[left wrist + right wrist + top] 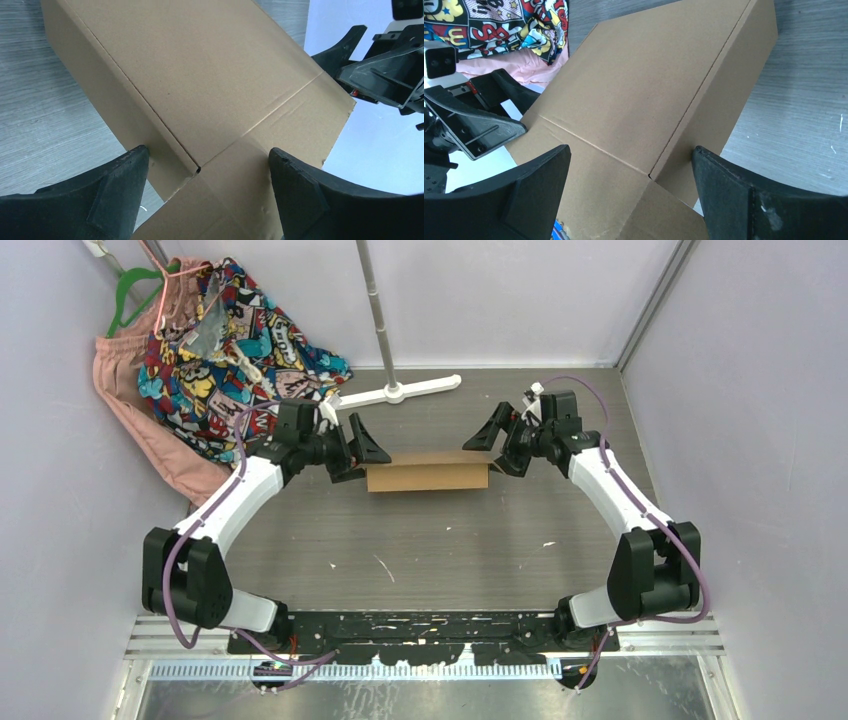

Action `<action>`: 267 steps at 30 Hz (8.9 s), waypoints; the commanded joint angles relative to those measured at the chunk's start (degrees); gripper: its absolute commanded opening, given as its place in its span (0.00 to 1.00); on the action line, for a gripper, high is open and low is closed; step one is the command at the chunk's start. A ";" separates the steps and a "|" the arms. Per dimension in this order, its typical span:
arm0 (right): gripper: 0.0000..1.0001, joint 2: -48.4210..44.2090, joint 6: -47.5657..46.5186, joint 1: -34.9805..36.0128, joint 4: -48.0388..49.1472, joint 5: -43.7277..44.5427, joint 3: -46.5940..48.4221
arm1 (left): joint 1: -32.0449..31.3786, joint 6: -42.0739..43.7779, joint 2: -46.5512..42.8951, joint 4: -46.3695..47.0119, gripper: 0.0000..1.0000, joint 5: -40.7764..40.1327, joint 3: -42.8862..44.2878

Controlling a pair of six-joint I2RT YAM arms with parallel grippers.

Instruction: Fold the paper box

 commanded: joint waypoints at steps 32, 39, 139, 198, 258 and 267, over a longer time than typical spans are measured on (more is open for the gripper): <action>0.95 2.00 15.57 1.75 5.26 -14.40 6.49 | 0.15 -15.41 4.44 8.78 0.96 19.13 7.31; 0.91 0.90 16.97 1.80 7.09 -15.09 3.99 | 0.87 -19.92 3.92 12.10 0.96 20.11 7.97; 0.86 6.30 24.99 1.45 14.36 -19.86 7.40 | 7.12 -50.84 1.01 45.66 1.00 21.44 -15.16; 0.87 12.91 28.39 -1.87 22.67 -21.77 5.34 | 10.69 -82.06 22.05 92.90 1.00 16.98 -20.21; 0.92 27.87 20.02 -6.20 15.98 -20.04 17.38 | 11.60 -84.56 37.45 104.02 1.00 17.86 -16.14; 0.95 27.65 19.36 -7.31 15.30 -19.39 17.66 | 12.98 -82.80 38.07 104.02 1.00 18.58 -16.60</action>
